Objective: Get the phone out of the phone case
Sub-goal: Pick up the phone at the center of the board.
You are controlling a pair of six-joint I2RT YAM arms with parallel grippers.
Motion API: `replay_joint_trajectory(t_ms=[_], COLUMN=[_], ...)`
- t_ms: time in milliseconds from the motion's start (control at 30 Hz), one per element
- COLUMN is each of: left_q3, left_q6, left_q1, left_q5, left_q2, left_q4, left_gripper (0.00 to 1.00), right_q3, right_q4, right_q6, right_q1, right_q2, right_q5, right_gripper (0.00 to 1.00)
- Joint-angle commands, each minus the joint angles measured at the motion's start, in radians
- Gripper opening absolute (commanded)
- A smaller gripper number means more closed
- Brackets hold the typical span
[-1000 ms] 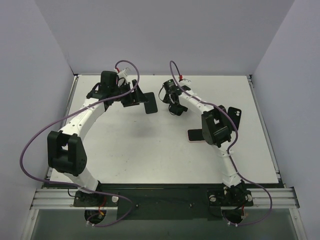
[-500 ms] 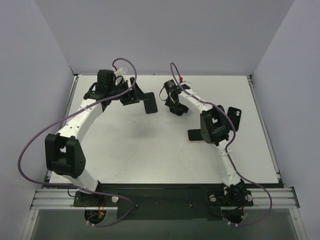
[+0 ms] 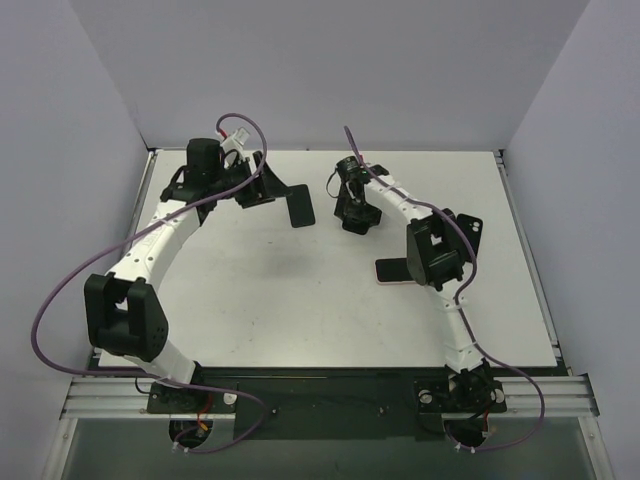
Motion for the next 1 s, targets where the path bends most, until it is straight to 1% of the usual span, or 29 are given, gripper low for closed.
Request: replay_joint_trajectory(t_ms=[0,67,100,133,167,200,233,300,367,400,433,533,567,633,733,833,967], left_q3=[-0.009,-0.035,-0.047,-0.076,-0.092,-0.113,-0.135,-0.171,-0.222,-0.237,-0.274,-0.34,-0.378,-0.421,-0.449,-0.451,-0.454], left_q6=[-0.029,-0.082,-0.111,-0.168,-0.19,-0.237,-0.257,-0.319,-0.398,-0.461,-0.502,-0.669,-0.734,-0.815,-0.836,-0.839,-0.823], left_q1=[0.031,0.053,0.068,0.074,0.086,0.09,0.093,0.085,0.073,0.065,0.045,-0.016,-0.048,-0.096,-0.131,-0.157,-0.18], left_q5=[0.014,0.063,0.104,0.121,0.15,0.157,0.167,0.163,0.146,0.142,0.131,0.125,0.128,0.125,0.1,0.08,0.063], left_q2=[-0.015,-0.001,0.009,0.014,0.026,0.032,0.051,0.08,0.116,0.127,0.153,0.21,0.238,0.276,0.319,0.338,0.358], left_q4=[0.054,0.11,0.176,0.206,0.267,0.293,0.327,0.397,0.448,0.459,0.503,0.592,0.674,0.788,0.792,0.832,0.786], left_gripper=[0.77,0.76,0.76,0.76,0.76,0.76,0.76,0.77,0.77,0.77,0.78,0.83,0.84,0.86,0.88,0.89,0.9], right_q3=[-0.215,-0.292,-0.317,-0.363,-0.392,-0.458,-0.49,-0.631,-0.735,-0.76,-0.811,-0.874,-0.898,-0.938,-0.998,-1.053,-1.121], right_q4=[0.059,0.09,0.093,0.107,0.129,0.144,0.193,0.28,0.366,0.4,0.453,0.526,0.55,0.59,0.664,0.719,0.781], right_q6=[-0.216,-0.239,-0.243,-0.251,-0.253,-0.251,-0.244,-0.224,-0.19,-0.179,-0.149,-0.099,-0.08,-0.055,-0.026,0.005,0.043], right_q1=[0.052,0.046,0.044,0.044,0.046,0.046,0.048,0.048,0.048,0.046,0.046,0.046,0.048,0.049,0.049,0.054,0.066], right_q2=[-0.219,-0.287,-0.304,-0.339,-0.358,-0.398,-0.418,-0.497,-0.562,-0.574,-0.602,-0.639,-0.652,-0.683,-0.72,-0.742,-0.777], right_q5=[-0.034,-0.111,-0.154,-0.172,-0.185,-0.218,-0.25,-0.301,-0.35,-0.382,-0.396,-0.455,-0.462,-0.49,-0.531,-0.557,-0.588], right_gripper=[0.26,0.16,0.09,0.05,0.0,0.0,0.0,0.0,0.0,0.0,0.0,0.0,0.0,0.0,0.0,0.0,0.0])
